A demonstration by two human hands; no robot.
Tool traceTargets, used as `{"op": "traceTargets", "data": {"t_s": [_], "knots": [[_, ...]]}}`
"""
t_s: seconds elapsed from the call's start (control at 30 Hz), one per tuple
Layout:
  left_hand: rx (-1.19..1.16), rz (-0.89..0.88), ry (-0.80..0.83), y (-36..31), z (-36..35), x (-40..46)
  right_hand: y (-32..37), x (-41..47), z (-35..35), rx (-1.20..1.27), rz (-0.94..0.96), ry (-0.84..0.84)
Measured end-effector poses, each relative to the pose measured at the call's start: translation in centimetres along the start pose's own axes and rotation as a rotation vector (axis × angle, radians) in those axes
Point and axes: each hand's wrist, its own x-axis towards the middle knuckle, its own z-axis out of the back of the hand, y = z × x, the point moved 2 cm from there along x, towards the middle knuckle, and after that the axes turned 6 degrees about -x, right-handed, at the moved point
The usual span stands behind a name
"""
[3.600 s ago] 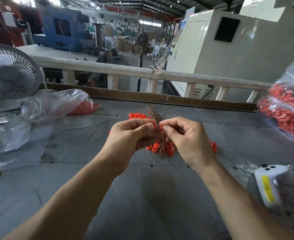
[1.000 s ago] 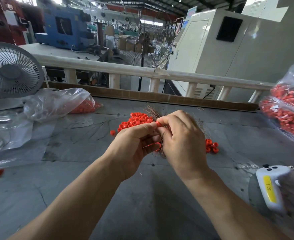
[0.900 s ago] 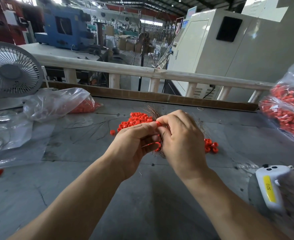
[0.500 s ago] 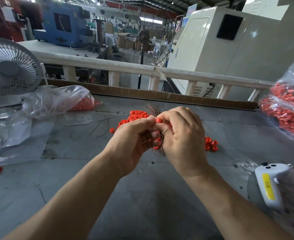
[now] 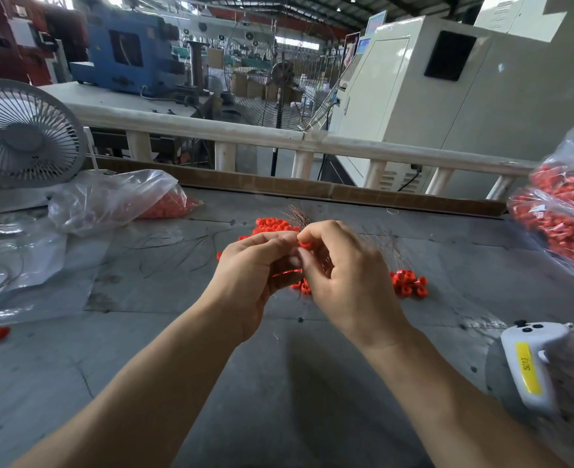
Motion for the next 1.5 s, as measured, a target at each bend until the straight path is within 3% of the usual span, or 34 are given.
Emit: {"op": "traceTargets", "data": {"t_s": [0.3, 0.47, 0.6, 0.8, 0.93, 1.07, 1.17, 1.23, 1.33, 1.4, 1.5], "knots": [[0.107, -0.025, -0.149, 0.2, 1.1, 0.3, -1.0, -0.4, -0.8, 0.061, -0.048, 0.133], [0.159, -0.028, -0.146, -0.4, 1.1, 0.1, -1.1, -0.4, -0.7, 0.158, -0.013, 0.239], [0.227, -0.029, -0.121, -0.3, 1.1, 0.1, -1.7, -0.2, -0.3, 0.103, -0.046, 0.196], [0.474, -0.126, -0.104, 0.2, 0.9, 0.2, -6.9, 0.4, 1.9, -0.236, -0.479, -0.027], [0.663, -0.177, -0.153, 0.4, 1.3, 0.4, -11.0, -0.1, 3.8, -0.454, -0.792, 0.12], [0.841, -0.215, -0.195, 0.5, 1.6, 0.7, -12.0, -0.3, 4.6, -0.486, -0.926, 0.251], [0.951, -0.25, -0.202, 0.6, 1.6, 0.6, -12.0, -0.2, 4.8, -0.512, -0.921, 0.324], [1.025, -0.268, -0.206, 0.7, 1.6, 0.6, -11.7, 0.1, 4.7, -0.505, -0.838, 0.286], [1.109, -0.291, -0.202, 0.8, 1.5, 0.4, -10.0, 0.4, 3.5, -0.278, -0.675, 0.185], [1.122, -0.297, -0.193, 0.8, 1.5, 0.4, -8.7, 0.3, 2.2, -0.126, -0.588, 0.267], [1.157, -0.298, -0.164, 0.9, 1.6, 0.6, -7.8, 0.0, 1.0, -0.16, -0.529, 0.412]]}}
